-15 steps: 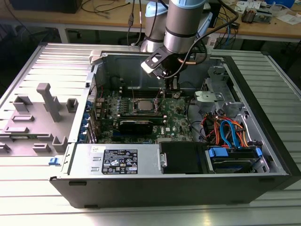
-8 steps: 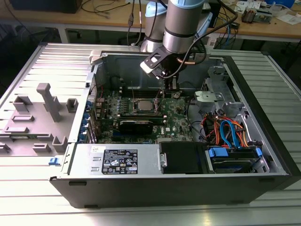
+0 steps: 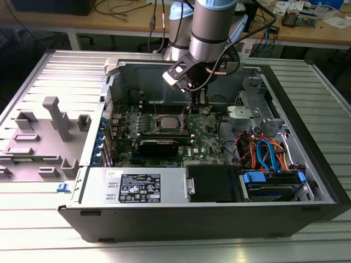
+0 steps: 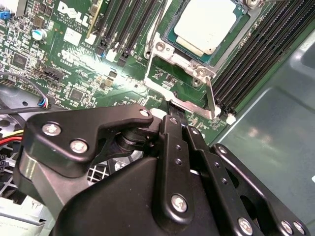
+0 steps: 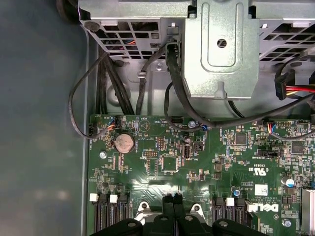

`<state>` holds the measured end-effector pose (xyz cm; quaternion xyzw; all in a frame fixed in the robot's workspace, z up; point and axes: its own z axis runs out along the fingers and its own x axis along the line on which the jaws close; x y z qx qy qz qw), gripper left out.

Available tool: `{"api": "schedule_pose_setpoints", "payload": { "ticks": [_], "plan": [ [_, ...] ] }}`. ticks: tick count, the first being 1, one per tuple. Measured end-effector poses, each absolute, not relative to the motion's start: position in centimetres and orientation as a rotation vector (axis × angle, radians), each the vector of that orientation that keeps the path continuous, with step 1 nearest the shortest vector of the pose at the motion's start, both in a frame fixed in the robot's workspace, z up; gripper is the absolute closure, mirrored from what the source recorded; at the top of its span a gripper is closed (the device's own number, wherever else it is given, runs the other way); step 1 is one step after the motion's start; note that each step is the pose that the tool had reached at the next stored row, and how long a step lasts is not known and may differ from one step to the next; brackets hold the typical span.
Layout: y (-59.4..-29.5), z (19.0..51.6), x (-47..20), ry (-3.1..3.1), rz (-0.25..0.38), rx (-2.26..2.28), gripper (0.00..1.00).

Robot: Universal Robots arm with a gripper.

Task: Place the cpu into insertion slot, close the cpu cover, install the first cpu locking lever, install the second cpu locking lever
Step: 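Close the cpu cover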

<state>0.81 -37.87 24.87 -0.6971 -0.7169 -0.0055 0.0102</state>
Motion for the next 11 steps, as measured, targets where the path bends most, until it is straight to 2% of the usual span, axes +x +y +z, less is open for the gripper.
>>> {"api": "schedule_pose_setpoints", "payload": {
  "ticks": [11],
  "plan": [
    [-37.9, 24.9, -0.6, -2.238, -0.017, -2.176, 0.89]
  ]
}}
